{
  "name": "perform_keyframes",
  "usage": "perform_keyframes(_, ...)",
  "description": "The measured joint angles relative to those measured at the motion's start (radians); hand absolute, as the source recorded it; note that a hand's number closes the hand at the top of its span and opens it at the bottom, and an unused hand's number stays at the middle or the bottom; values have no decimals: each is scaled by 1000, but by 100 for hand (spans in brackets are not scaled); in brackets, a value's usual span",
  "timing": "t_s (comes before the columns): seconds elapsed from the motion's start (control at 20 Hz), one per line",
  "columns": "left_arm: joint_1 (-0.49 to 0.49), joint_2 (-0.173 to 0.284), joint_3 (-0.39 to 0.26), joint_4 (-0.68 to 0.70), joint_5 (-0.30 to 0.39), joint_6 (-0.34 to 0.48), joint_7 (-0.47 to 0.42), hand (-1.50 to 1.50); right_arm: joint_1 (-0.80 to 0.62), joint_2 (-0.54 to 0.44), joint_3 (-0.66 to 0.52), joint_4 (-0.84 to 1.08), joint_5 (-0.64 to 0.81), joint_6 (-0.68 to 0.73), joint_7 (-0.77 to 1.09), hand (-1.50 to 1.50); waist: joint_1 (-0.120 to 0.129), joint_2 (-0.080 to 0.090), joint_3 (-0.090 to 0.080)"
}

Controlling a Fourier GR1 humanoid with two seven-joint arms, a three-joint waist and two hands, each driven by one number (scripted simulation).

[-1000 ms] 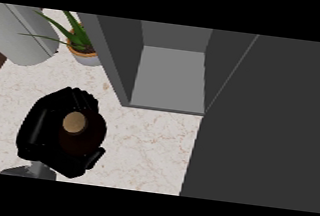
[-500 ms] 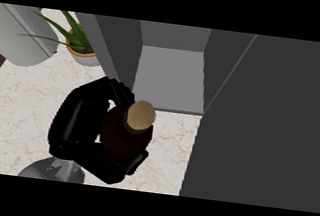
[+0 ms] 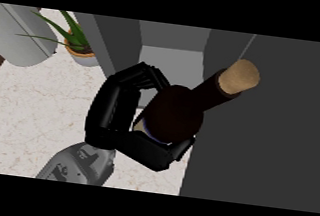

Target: Pick up the wine, place it into the cabinet and close the cabinet

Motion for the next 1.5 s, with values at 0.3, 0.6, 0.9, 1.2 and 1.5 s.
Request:
perform_keyframes(0.3, -87, 0, -18, 54, -15, 94, 22, 150, -1, -1, -6, -2, -5, 13, -1, -150, 1, 0, 0)
perform_keyframes(0.6, -144, 0, -32, 136, -22, 149, -18, 150, -20, 2, -3, -3, -6, 4, 22, -150, 1, 0, 0)
perform_keyframes(0.9, -145, 0, -22, 211, 49, 157, -103, 150, -16, 0, -15, -5, -7, 10, 15, -150, 0, 1, 0)
perform_keyframes(1.2, -162, 0, -33, 313, 151, 193, -219, 150, -12, 2, -1, -5, -4, 12, 13, -150, -2, 1, -1)
perform_keyframes(1.5, -155, 2, -47, 392, 148, 189, -281, 150, -8, -2, -27, -4, -11, 26, 1, -150, -1, 1, 0)
